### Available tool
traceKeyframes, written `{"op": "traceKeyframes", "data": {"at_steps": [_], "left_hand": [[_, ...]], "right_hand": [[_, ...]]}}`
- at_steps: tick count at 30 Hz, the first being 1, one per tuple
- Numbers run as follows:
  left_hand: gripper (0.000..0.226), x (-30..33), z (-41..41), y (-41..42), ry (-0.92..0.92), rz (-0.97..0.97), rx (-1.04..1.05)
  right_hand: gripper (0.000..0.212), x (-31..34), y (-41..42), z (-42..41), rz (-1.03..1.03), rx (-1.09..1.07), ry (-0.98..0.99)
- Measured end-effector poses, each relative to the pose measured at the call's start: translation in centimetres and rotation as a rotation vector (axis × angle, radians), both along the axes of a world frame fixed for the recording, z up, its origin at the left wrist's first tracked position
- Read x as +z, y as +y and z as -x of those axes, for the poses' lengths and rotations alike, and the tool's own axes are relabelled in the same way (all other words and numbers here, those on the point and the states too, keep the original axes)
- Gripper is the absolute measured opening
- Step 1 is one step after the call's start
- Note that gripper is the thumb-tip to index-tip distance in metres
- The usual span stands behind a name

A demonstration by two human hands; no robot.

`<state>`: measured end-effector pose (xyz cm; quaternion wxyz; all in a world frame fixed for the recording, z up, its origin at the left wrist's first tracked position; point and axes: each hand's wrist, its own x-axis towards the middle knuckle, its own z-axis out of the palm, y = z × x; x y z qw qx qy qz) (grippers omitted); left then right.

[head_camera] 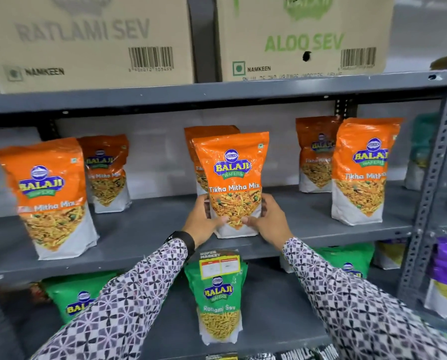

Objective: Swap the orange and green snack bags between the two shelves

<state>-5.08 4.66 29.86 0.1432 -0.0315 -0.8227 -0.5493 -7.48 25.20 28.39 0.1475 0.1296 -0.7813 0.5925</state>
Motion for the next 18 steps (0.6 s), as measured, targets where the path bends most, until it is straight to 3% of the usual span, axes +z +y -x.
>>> {"op": "traceKeyframes", "data": {"at_steps": [5, 18], "left_hand": [[0.063, 0.0, -1.5, -3.9, 0.004, -0.014, 0.042], [0.083, -0.5, -2.4, -4.8, 0.001, -0.023, 0.068]], "right_hand": [[0.070, 0.1, -4.3, -0.8, -0.022, 0.049, 0.014], [0.078, 0.0, -5.5, -2.1, -0.033, 0.054, 0.001]]}}
